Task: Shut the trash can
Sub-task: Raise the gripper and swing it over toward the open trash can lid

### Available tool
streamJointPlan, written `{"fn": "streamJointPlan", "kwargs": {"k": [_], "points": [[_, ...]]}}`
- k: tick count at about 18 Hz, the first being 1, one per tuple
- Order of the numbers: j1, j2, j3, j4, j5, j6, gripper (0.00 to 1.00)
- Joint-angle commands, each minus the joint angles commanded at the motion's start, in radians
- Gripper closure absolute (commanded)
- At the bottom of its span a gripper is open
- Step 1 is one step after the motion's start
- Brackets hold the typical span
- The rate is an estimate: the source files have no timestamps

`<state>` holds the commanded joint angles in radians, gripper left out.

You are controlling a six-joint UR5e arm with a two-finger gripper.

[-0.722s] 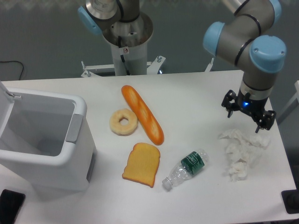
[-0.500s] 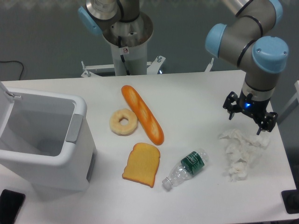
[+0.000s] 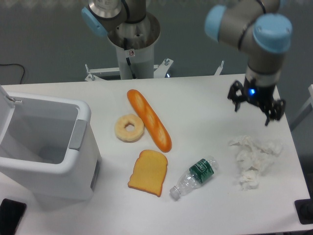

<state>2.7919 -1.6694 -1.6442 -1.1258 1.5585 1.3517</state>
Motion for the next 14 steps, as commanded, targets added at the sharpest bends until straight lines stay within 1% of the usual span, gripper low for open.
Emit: {"fn": "streamJointPlan", "kwargs": {"k": [2,4,5,6,7,9,10,11,13,14], "points": [[-0.017,0.080,-0.038,-0.032,-0.005,-0.034,0.00],[-0.066,0.146,-0.072,-0.054,-0.024,-0.055,0.00],[-0.096,0.175,-0.077,-0.068,-0.031,-0.099,0.00],[-0.123,0.198,-0.077,-0.084,-0.031,-0.173,0.00],[-0.155,0.215,-0.078,-0.095,-0.032,-0.246,0.00],[-0.247,0.250,-0.078,-0.117,-0.034,-0.348,0.00],[-0.283,0.260,-0.078,-0.118,-0.034,-0.389,0.00],[-0.305,0.263,-0.080,-0.118,-0.038,-0.435,0.00],[-0.368,0.269,-0.085,-0.102,-0.090,-0.537,0.00],[-0.400,0.279,-0.085,-0.098,-0.098,-0.581,0.00]]}}
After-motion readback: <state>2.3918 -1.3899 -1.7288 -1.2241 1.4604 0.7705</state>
